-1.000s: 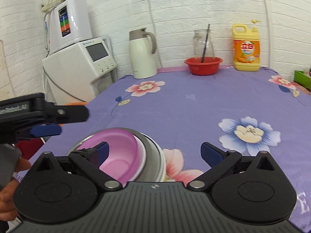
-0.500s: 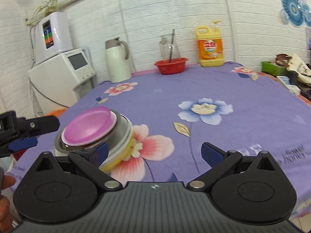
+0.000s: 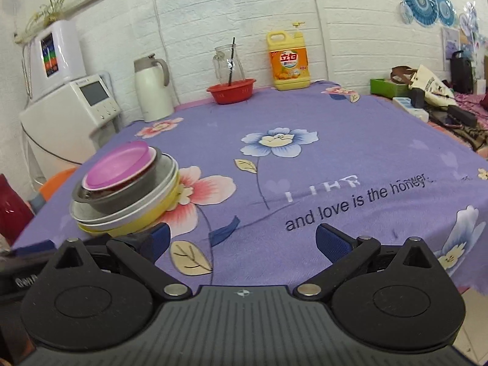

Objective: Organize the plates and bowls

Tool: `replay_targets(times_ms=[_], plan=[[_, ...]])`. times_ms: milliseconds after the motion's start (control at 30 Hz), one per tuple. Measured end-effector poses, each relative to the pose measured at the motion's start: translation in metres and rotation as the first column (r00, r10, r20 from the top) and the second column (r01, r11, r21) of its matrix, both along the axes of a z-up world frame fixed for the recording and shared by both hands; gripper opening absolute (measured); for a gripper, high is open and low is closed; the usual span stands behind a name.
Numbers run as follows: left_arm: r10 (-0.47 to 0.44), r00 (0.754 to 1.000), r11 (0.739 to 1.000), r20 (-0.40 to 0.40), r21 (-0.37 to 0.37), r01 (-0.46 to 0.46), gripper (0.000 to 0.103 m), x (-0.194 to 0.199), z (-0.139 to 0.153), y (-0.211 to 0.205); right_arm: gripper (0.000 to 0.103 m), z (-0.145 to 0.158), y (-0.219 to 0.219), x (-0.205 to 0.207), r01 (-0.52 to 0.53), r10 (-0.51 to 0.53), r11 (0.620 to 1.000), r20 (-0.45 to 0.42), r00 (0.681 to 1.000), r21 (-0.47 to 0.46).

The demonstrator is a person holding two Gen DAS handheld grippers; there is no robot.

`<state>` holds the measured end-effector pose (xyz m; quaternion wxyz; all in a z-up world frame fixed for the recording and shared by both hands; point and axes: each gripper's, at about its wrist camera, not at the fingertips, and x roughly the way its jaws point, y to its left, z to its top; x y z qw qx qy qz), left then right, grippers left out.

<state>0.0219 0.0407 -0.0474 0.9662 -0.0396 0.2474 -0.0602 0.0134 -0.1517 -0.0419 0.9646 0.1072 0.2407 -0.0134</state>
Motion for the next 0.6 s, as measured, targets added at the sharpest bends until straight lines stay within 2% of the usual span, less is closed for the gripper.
replay_targets(times_ms=[133,200,467,600], plan=[[0.003,1.000,1.000,0.030,0.009,-0.003,0.103,-0.019,0.003,0.000,0.103,0.002,0.003,-0.011,0.049,-0.048,0.996,0.018,0.999,-0.069],[-0.005,0.999,1.000,0.040,0.018,0.004,0.103,-0.029,0.002,-0.003,0.103,-0.003,0.003,-0.017,0.049,-0.048,0.996,0.013,0.999,-0.073],[-0.040,0.998,0.996,0.050,0.076,0.036,0.103,-0.037,0.000,-0.022,0.103,-0.029,0.003,-0.024,0.013,-0.021,0.997,-0.112,0.993,-0.071],[-0.051,0.997,0.997,0.064,0.068,0.046,0.103,-0.040,0.002,-0.024,0.103,-0.023,0.003,-0.033,0.035,-0.044,0.992,-0.078,0.996,-0.119]])
